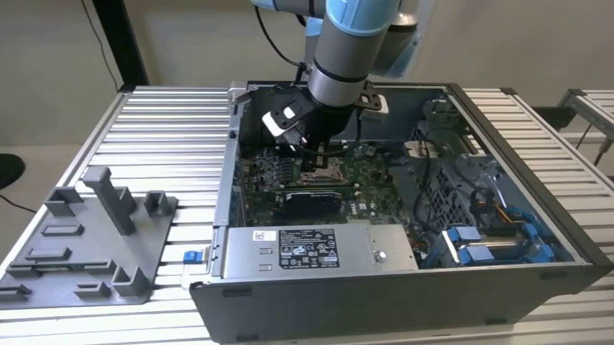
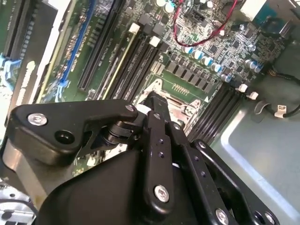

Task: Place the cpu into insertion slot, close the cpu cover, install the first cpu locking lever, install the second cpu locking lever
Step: 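Install the second cpu locking lever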

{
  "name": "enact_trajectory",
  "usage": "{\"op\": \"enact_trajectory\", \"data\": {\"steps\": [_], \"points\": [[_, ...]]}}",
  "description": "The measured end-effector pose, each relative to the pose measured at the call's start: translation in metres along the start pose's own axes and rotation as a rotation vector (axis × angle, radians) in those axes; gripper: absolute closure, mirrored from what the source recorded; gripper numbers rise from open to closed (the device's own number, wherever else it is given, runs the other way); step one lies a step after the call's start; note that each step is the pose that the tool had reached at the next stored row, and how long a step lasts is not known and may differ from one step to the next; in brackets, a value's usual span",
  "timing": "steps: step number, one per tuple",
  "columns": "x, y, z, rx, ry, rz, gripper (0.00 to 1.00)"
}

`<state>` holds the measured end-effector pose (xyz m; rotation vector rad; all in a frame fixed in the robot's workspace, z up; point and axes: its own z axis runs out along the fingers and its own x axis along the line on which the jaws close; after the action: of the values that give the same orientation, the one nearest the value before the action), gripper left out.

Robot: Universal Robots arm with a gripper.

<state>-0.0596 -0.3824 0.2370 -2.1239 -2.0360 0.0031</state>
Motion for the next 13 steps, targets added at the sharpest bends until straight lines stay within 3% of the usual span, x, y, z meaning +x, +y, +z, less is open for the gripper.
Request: {"op": "enact_trajectory", "data": {"steps": [4, 13], "points": [[0.0002, -0.0020, 0.0041, -0.0003, 0.0151, 0.004, 1.00], [0.0003, -0.0012, 0.0150, -0.0004, 0.0207, 0.005, 1.00]]}}
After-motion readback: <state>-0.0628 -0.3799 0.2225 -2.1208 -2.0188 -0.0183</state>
